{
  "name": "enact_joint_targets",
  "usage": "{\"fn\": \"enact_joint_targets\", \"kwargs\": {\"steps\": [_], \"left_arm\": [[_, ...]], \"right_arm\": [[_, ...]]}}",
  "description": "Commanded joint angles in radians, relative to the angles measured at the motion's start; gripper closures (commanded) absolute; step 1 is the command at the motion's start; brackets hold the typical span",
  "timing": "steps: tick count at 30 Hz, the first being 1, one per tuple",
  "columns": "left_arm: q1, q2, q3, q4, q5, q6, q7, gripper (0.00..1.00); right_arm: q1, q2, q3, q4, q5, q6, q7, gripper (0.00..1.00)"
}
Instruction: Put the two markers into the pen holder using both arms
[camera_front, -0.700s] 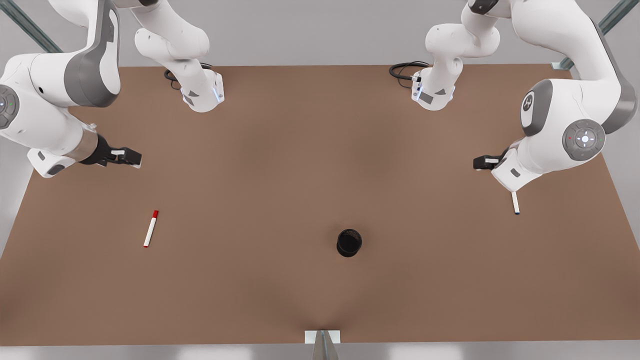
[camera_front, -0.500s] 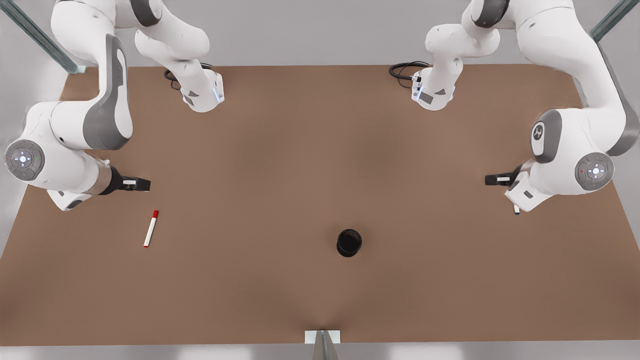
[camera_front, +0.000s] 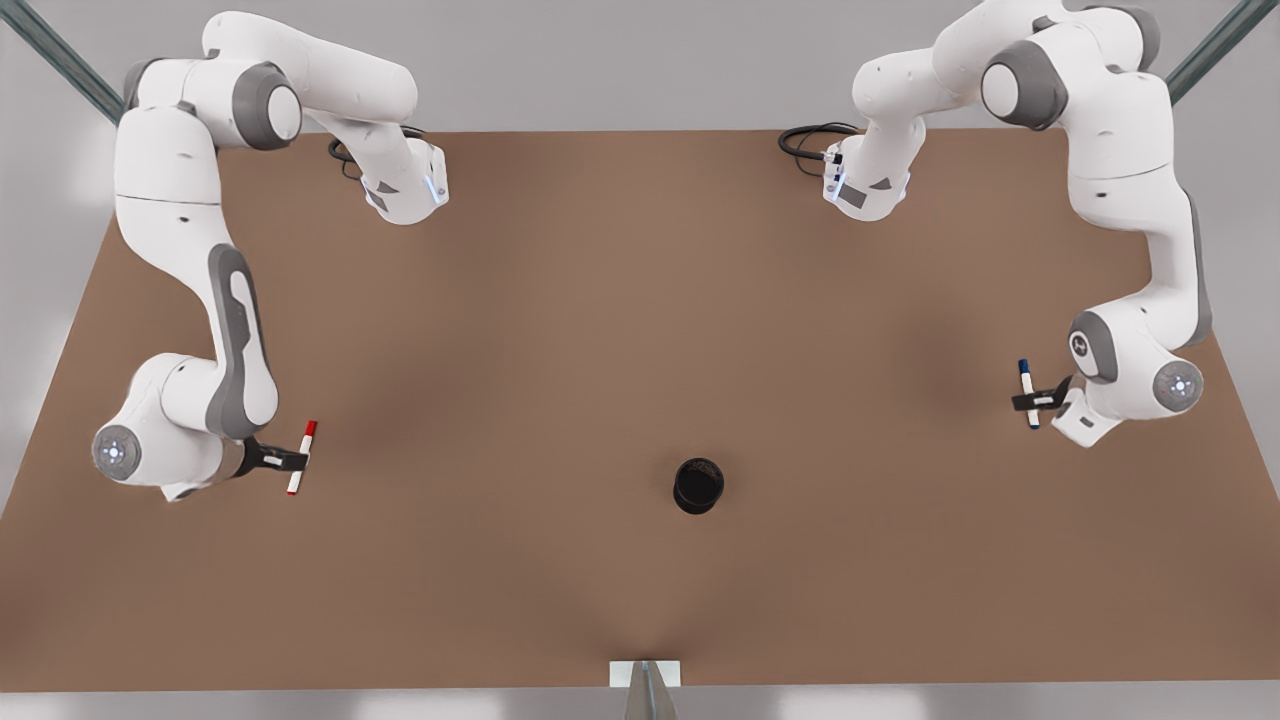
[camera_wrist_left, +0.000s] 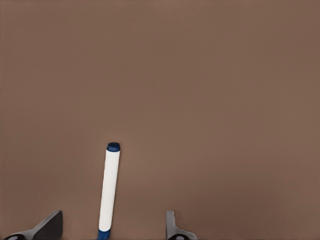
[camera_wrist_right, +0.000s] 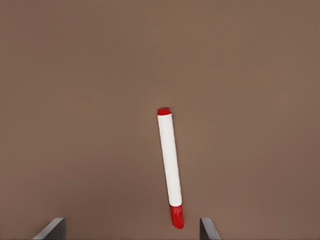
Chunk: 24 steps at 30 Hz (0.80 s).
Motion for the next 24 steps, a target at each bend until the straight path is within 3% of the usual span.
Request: {"fn": "enact_joint_targets", "kwargs": {"steps": [1, 6, 12, 15, 21, 22, 24], "left_arm": [[0.0, 0.001, 0.004, -0.013, 0.003, 0.118, 0.346, 0.0], [0.014, 0.01, 0.004, -0.076, 0.04, 0.143, 0.346, 0.0], [0.043, 0.062, 0.004, -0.079, -0.011, 0.221, 0.272, 0.0], [0.046, 0.059, 0.004, -0.085, -0.059, 0.282, 0.264, 0.0], [0.043, 0.047, 0.004, -0.085, -0.059, 0.23, 0.268, 0.06], [0.043, 0.045, 0.004, -0.085, -0.059, 0.216, 0.268, 0.1], [0.043, 0.045, 0.004, -0.085, -0.059, 0.216, 0.266, 0.32]], "right_arm": [[-0.003, -0.001, 0.0, -0.025, 0.006, 0.191, -0.13, 0.0], [0.0, 0.037, -0.002, -0.037, -0.05, 0.201, -0.14, 0.0], [-0.013, 0.013, 0.0, -0.201, -0.063, 0.407, -0.162, 0.0], [-0.013, 0.019, 0.0, -0.204, -0.06, 0.422, -0.162, 0.0], [-0.013, 0.05, 0.001, -0.189, -0.046, 0.47, -0.145, 0.0], [-0.013, 0.051, 0.001, -0.189, -0.041, 0.47, -0.143, 0.0], [-0.013, 0.051, 0.001, -0.19, -0.034, 0.47, -0.143, 0.0]]}}
